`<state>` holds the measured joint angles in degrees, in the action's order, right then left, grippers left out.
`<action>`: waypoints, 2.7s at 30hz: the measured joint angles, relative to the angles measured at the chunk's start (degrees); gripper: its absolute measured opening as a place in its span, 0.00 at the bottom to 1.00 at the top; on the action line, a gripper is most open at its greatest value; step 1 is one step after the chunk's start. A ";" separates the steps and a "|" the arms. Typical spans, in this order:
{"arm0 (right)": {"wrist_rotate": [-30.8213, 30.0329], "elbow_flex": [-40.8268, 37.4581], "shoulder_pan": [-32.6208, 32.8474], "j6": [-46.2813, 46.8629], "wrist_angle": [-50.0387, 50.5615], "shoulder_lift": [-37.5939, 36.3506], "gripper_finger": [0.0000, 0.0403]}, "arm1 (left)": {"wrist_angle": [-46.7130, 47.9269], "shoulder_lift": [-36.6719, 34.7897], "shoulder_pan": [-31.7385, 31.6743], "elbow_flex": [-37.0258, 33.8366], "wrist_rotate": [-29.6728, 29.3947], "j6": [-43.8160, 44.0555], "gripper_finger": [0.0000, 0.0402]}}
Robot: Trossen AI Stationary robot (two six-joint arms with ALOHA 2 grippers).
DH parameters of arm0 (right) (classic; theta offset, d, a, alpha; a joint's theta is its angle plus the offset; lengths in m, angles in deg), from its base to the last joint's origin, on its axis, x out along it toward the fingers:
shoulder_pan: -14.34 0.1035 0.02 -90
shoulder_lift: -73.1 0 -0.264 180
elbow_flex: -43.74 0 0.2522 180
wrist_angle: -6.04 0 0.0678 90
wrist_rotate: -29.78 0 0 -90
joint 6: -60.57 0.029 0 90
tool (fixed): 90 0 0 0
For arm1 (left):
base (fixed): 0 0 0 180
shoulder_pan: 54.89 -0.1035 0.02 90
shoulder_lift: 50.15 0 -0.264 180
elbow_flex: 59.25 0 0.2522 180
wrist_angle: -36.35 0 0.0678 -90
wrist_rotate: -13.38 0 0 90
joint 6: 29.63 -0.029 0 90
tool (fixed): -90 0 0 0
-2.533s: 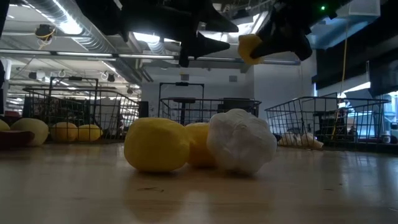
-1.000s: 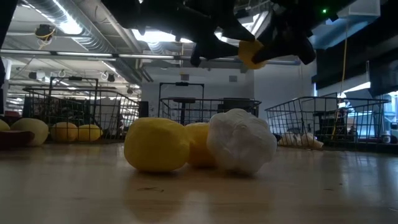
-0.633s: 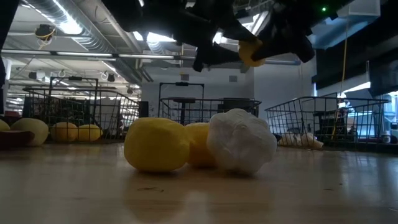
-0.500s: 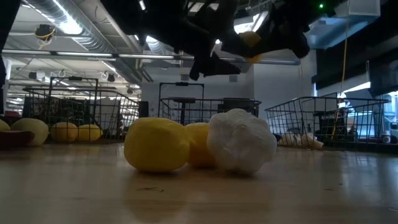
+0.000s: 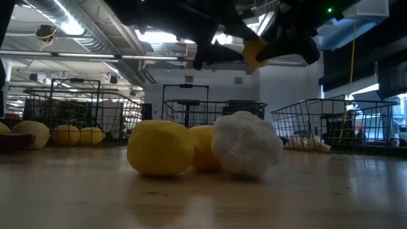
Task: Sort produce into baskets
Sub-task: Put the yellow lemon into the left gold wire basket
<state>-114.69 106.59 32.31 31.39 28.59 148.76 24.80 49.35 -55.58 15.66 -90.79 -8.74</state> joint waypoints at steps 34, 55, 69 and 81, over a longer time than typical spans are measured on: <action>2.05 -0.11 -0.11 4.03 -5.06 -0.04 0.43 | -5.36 1.83 -0.70 0.06 -2.74 -2.68 0.52; 18.78 2.37 7.51 27.82 20.47 -5.20 0.68 | 17.12 -8.47 1.38 0.08 -10.30 -7.98 0.53; 24.79 -1.11 6.70 42.68 26.93 -5.22 0.68 | 42.02 -20.03 1.34 0.10 -24.26 -4.92 0.53; 24.69 -1.17 6.69 42.61 26.67 -5.22 0.68 | 75.43 -26.00 -5.97 0.10 -33.70 13.06 0.53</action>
<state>-89.99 105.41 39.00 74.00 55.26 143.54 100.22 23.35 -61.55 15.76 -124.49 4.32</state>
